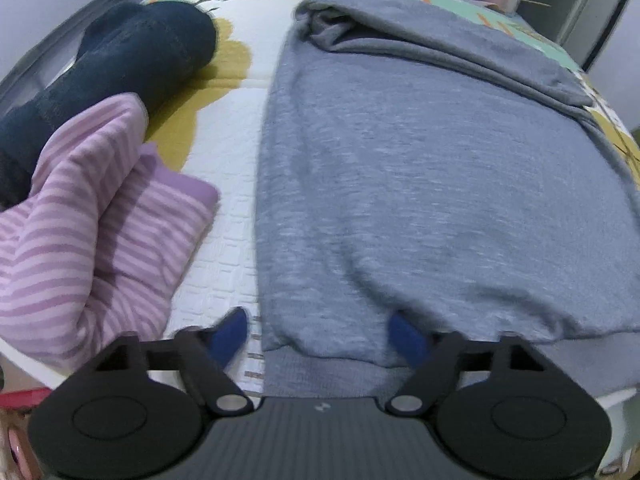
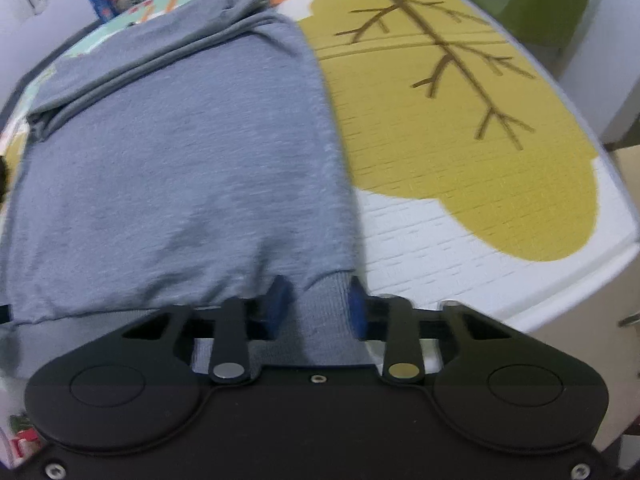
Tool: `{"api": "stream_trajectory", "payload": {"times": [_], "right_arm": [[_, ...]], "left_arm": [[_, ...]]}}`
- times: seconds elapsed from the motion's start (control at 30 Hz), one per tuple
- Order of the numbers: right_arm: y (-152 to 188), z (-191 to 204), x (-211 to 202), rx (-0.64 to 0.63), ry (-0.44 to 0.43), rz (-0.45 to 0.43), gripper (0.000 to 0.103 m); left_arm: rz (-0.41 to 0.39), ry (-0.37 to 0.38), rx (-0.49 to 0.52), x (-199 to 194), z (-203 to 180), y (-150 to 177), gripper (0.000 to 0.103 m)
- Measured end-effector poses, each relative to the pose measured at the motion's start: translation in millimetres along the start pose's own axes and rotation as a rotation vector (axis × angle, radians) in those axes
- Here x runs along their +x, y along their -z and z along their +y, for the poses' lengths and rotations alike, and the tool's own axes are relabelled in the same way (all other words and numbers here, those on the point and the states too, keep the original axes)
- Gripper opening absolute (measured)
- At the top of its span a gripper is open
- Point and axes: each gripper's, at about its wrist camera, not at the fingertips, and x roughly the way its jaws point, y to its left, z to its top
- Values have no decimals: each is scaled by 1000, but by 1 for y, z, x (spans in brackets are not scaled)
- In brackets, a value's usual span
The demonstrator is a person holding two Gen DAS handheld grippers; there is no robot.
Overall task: Fold clothes
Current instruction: 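Grasp the ribbed hem with both grippers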
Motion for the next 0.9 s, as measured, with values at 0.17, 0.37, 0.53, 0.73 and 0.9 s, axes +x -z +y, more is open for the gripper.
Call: {"api": "stream_trajectory", "payload": {"times": [0.17, 0.37, 0.53, 0.73, 0.9], "right_arm": [[0, 4, -4, -15, -18, -2, 11], [4, 5, -16, -60, -13, 12, 10], [15, 1, -25, -91, -8, 58, 9], [36, -3, -37, -138, 4, 120, 9], [43, -2, -48, -162, 1, 137, 9]], "left_arm": [[34, -4, 39, -4, -11, -8, 28], [70, -15, 110, -9, -15, -9, 24], [112, -10, 127, -13, -14, -2, 24], [174, -2, 150, -18, -13, 10, 25], [176, 1, 144, -27, -10, 12, 25]]}}
